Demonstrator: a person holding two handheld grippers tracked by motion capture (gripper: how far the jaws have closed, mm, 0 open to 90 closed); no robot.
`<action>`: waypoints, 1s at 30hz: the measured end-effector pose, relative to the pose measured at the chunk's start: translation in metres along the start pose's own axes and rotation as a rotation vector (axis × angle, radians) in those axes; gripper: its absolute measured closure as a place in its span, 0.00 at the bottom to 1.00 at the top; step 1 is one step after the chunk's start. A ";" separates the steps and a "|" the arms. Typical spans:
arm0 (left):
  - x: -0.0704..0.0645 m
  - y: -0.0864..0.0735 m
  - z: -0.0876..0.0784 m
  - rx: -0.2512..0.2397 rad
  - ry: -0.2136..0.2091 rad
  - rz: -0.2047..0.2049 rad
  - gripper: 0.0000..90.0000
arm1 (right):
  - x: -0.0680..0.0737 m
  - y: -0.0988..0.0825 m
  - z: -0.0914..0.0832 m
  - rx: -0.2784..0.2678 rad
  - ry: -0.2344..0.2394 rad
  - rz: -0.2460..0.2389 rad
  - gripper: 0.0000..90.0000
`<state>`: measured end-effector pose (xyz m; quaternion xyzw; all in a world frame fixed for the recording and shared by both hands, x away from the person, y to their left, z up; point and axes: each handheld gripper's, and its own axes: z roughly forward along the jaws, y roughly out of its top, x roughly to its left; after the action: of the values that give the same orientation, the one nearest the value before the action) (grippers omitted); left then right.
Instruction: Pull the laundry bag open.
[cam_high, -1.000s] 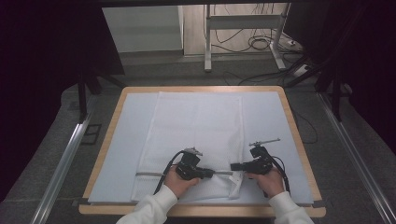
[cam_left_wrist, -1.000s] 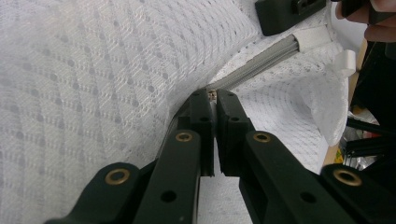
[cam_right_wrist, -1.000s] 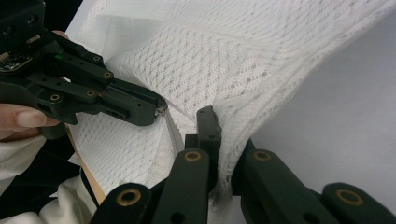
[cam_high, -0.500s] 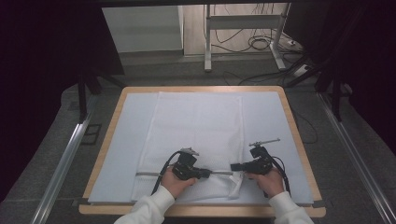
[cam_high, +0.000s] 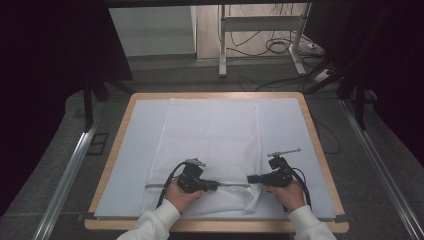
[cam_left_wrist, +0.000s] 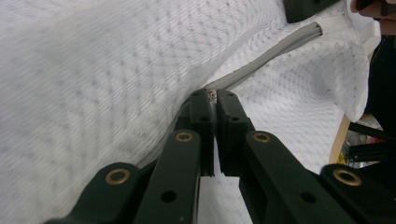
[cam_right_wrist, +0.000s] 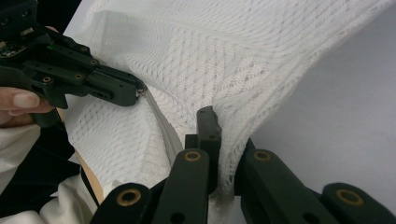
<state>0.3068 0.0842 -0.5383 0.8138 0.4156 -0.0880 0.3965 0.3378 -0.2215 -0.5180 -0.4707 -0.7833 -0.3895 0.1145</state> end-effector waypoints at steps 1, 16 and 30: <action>0.000 0.000 -0.001 0.000 0.003 0.001 0.97 | 0.000 0.000 0.000 0.000 0.000 0.001 0.99; 0.009 -0.008 -0.013 0.002 0.020 -0.013 0.97 | -0.001 -0.001 -0.001 -0.001 -0.002 0.004 0.99; 0.013 -0.015 -0.023 0.000 0.034 -0.023 0.97 | -0.003 -0.001 -0.001 -0.001 -0.002 0.003 0.99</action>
<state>0.2999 0.1140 -0.5373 0.8103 0.4318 -0.0785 0.3883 0.3380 -0.2239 -0.5196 -0.4725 -0.7824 -0.3894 0.1141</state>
